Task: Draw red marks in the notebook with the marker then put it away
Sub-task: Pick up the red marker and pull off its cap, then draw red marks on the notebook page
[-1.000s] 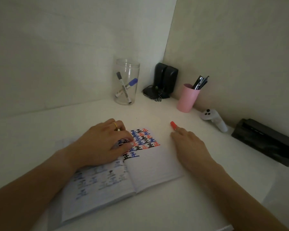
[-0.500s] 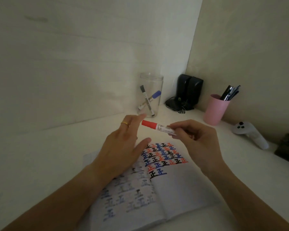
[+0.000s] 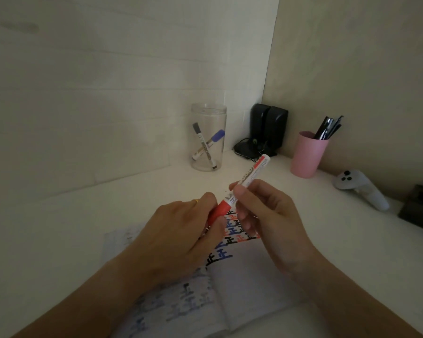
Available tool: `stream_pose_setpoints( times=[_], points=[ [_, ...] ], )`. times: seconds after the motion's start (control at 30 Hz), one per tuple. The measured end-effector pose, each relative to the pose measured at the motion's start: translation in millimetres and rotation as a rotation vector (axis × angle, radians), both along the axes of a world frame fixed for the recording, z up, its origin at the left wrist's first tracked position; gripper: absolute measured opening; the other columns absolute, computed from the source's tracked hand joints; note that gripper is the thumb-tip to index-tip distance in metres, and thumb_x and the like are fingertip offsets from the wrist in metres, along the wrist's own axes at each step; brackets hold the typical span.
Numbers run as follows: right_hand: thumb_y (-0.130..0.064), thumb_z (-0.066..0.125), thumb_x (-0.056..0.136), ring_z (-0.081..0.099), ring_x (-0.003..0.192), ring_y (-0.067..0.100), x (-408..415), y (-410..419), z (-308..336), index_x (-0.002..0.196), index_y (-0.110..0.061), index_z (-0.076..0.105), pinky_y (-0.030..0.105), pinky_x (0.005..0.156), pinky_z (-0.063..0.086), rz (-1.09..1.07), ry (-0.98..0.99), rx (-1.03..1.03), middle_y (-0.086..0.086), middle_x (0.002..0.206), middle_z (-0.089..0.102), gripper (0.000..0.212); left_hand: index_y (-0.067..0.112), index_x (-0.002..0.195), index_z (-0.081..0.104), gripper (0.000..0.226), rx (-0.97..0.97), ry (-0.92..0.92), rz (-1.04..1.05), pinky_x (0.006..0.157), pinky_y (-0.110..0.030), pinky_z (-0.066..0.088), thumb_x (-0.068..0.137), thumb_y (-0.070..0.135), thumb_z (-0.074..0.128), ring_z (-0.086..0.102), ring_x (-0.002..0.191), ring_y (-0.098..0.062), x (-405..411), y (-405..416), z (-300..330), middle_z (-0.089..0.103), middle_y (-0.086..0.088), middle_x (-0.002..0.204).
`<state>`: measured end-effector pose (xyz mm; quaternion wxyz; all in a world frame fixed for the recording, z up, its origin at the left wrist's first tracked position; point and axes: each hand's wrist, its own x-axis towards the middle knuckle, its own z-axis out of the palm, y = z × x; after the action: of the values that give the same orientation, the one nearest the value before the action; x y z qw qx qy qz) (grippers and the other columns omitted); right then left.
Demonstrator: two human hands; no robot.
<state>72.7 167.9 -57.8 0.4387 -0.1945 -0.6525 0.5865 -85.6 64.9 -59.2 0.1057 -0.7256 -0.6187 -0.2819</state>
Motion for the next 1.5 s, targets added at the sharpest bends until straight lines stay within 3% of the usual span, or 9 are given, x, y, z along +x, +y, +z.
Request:
stream_pose_setpoints(
  times=[0.23, 0.37, 0.5, 0.67, 0.77, 0.97, 1.0, 1.17, 1.5],
  points=[
    [-0.028, 0.061, 0.093, 0.043, 0.046, 0.014, -4.3, -7.0, -0.2, 0.071, -0.014, 0.061, 0.025, 0.044, 0.035, 0.058, 0.03, -0.14, 0.0, 0.054, 0.054, 0.026, 0.019, 0.078, 0.048, 0.051, -0.036, -0.254, -0.075, 0.05, -0.029, 0.043, 0.103, 0.052, 0.019, 0.05, 0.05, -0.019, 14.3, -1.9, 3.6, 0.054, 0.0, 0.059],
    [-0.026, 0.061, 0.094, 0.041, 0.045, 0.016, -6.8, -7.8, 2.5, 0.064, -0.016, 0.061, 0.025, 0.042, 0.034, 0.088, 0.094, -0.17, 0.001, 0.053, 0.051, 0.032, 0.022, 0.059, 0.035, 0.05, -0.414, -1.189, -0.279, 0.041, -0.022, 0.025, 0.101, 0.049, 0.033, 0.023, 0.04, -0.01, 23.5, 3.5, 12.7, 0.03, 0.01, 0.048],
    [-0.025, 0.06, 0.098, 0.044, 0.045, 0.016, -6.4, -9.2, 3.1, 0.064, -0.016, 0.063, 0.023, 0.043, 0.035, 0.1, 0.093, -0.143, 0.001, 0.053, 0.055, 0.035, 0.023, 0.059, 0.036, 0.05, -0.571, -1.434, -0.379, 0.044, -0.026, 0.025, 0.102, 0.049, 0.03, 0.02, 0.04, -0.013, 20.3, 1.0, 15.9, 0.025, 0.007, 0.048],
    [-0.027, 0.061, 0.098, 0.041, 0.046, 0.013, -8.9, -15.1, -0.2, 0.067, -0.014, 0.065, 0.023, 0.044, 0.034, -0.028, 0.07, -0.109, 0.005, 0.053, 0.051, 0.034, 0.022, 0.1, 0.049, 0.063, -0.132, 0.082, 0.047, 0.056, -0.029, 0.038, 0.091, 0.056, -0.003, 0.049, 0.056, -0.014, 11.7, -3.6, 9.8, 0.054, 0.006, 0.076],
    [-0.028, 0.062, 0.097, 0.04, 0.044, 0.014, -10.5, -15.7, -1.4, 0.068, -0.012, 0.066, 0.024, 0.043, 0.034, -0.081, 0.061, -0.114, 0.006, 0.052, 0.05, 0.034, 0.023, 0.097, 0.044, 0.061, -0.073, 0.165, 0.095, 0.057, -0.03, 0.044, 0.089, 0.054, -0.008, 0.051, 0.054, -0.014, 8.0, -0.7, 8.4, 0.057, 0.004, 0.073],
    [-0.025, 0.06, 0.098, 0.041, 0.046, 0.014, -1.8, -0.6, 5.5, 0.065, -0.015, 0.066, 0.026, 0.043, 0.029, -0.046, 0.173, -0.246, 0.003, 0.053, 0.052, 0.034, 0.027, 0.055, 0.039, 0.053, -0.531, -1.448, -0.302, 0.039, -0.025, 0.018, 0.101, 0.052, 0.031, 0.02, 0.035, -0.009, 10.9, -3.1, 16.8, 0.026, 0.01, 0.046],
    [-0.024, 0.059, 0.099, 0.042, 0.047, 0.014, 3.4, 6.8, 6.8, 0.064, -0.017, 0.067, 0.026, 0.043, 0.03, -0.066, 0.197, -0.273, 0.003, 0.055, 0.053, 0.036, 0.027, 0.054, 0.04, 0.054, -0.52, -1.508, -0.3, 0.038, -0.024, 0.017, 0.101, 0.052, 0.032, 0.019, 0.035, -0.009, 5.3, -5.5, 17.2, 0.025, 0.011, 0.045],
    [-0.021, 0.062, 0.098, 0.053, 0.051, 0.014, 15.9, 19.6, 2.4, 0.079, -0.012, 0.072, 0.022, 0.042, 0.041, -0.163, 0.119, -0.211, 0.007, 0.061, 0.064, 0.023, 0.033, 0.072, 0.04, 0.035, 0.004, -0.301, 0.006, 0.055, -0.016, 0.032, 0.102, 0.049, 0.032, 0.048, 0.051, -0.009, -10.4, -6.1, 0.7, 0.047, 0.011, 0.055],
    [-0.009, 0.076, 0.084, 0.061, 0.055, 0.017, 27.2, 2.7, 23.8, 0.084, -0.008, 0.072, 0.025, 0.05, 0.051, -0.073, -0.145, -0.049, 0.01, 0.066, 0.067, 0.005, 0.033, 0.105, 0.06, 0.04, -0.085, -0.162, 0.052, 0.069, -0.026, 0.046, 0.093, 0.064, 0.037, 0.057, 0.078, -0.005, -24.7, 2.2, -11.6, 0.065, 0.014, 0.095]
  ],
)
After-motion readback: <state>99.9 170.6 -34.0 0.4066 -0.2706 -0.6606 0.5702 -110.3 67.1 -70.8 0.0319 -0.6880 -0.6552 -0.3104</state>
